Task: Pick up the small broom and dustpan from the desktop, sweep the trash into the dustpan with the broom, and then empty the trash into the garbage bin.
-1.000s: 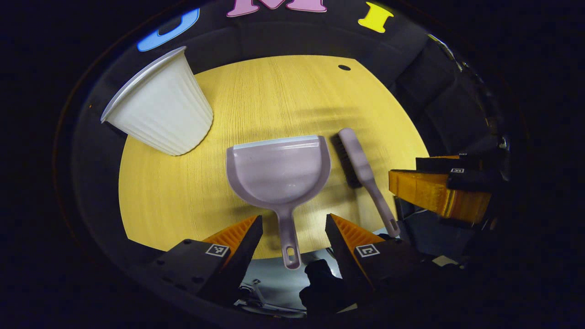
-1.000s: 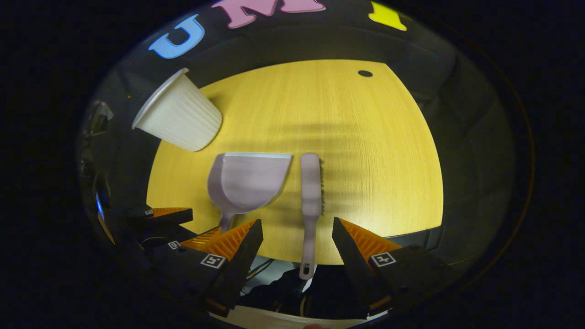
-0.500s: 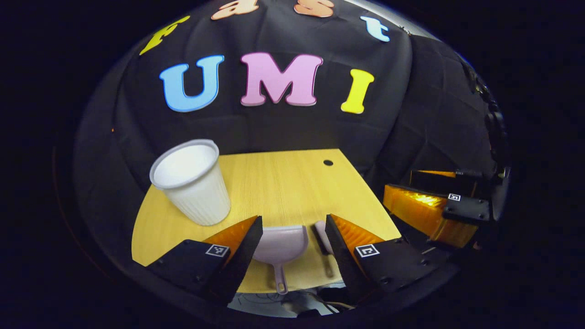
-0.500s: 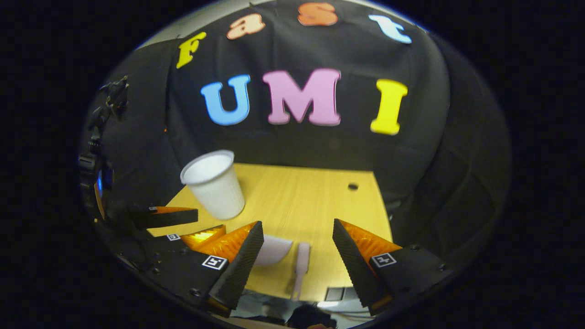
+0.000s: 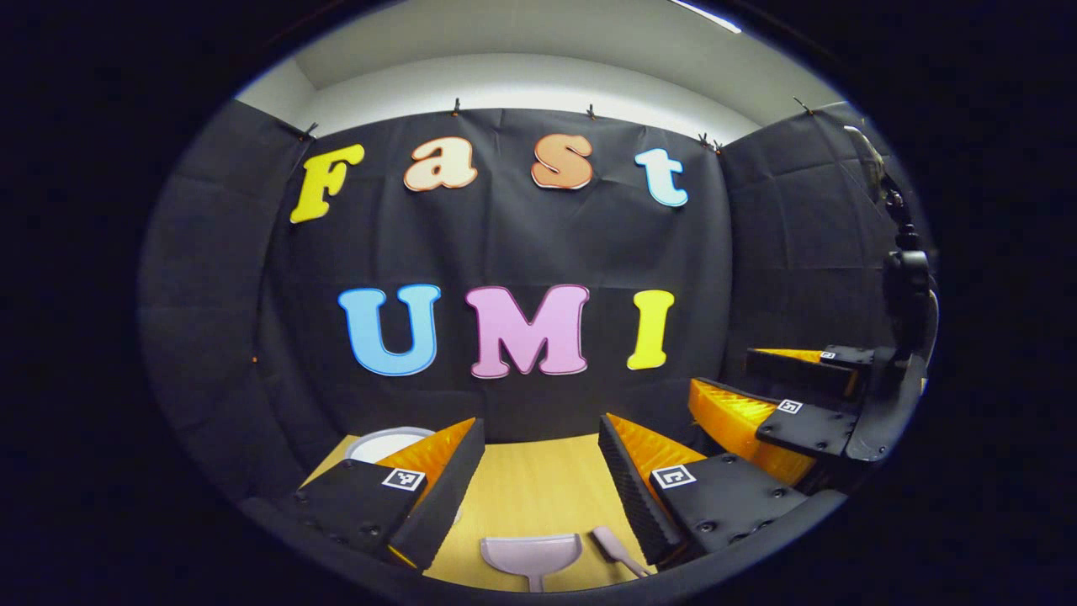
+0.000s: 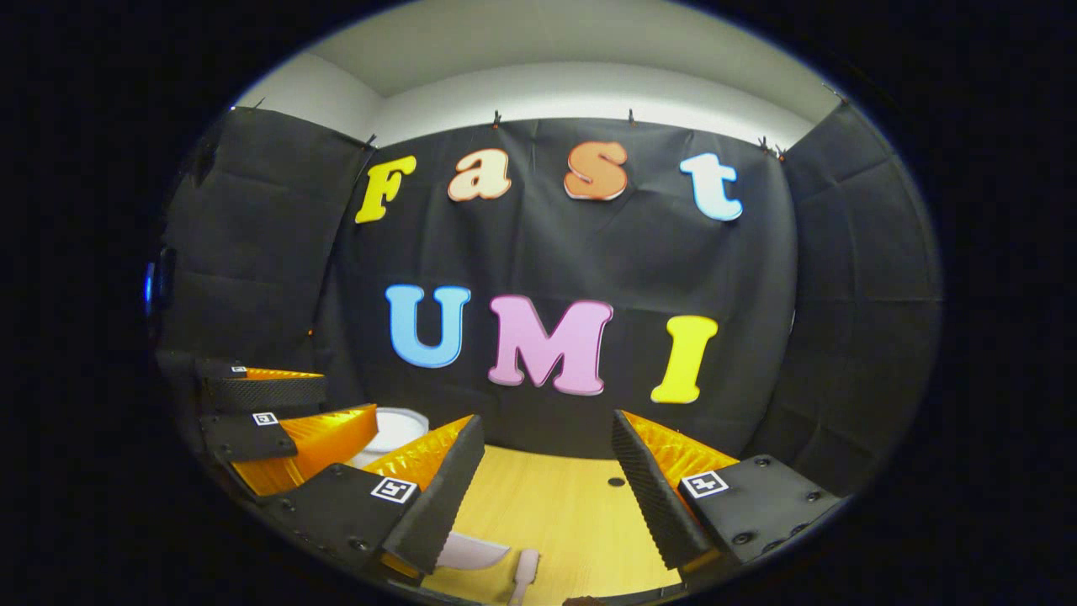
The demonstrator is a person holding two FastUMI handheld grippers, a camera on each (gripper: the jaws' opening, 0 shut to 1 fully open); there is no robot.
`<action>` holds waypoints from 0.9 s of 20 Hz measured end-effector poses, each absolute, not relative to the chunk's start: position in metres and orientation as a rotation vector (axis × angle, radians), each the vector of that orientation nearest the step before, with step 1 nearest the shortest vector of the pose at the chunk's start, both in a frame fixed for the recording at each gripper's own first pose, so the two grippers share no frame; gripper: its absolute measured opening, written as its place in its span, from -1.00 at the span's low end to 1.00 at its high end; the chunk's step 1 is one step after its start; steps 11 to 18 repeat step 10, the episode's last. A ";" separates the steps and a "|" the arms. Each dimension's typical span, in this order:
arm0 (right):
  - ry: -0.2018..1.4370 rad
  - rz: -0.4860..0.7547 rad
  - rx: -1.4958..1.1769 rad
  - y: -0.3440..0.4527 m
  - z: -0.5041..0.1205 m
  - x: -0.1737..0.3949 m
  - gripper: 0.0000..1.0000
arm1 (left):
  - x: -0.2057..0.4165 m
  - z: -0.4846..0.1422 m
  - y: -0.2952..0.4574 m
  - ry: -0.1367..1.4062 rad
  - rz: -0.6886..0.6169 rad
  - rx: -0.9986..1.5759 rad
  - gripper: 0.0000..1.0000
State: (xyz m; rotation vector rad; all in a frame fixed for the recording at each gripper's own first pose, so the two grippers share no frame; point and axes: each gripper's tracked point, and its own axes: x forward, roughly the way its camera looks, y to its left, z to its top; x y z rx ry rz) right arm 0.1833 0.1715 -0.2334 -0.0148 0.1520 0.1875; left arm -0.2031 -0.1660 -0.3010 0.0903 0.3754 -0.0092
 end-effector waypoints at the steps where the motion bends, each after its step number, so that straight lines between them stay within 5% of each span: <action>1: 0.131 0.178 -0.006 0.170 -0.225 0.181 0.95 | -0.211 -0.300 -0.162 0.361 0.007 0.093 0.60; 18: 0.084 0.151 0.024 0.158 -0.194 0.181 0.80 | -0.207 -0.291 -0.166 0.292 0.054 -0.010 0.60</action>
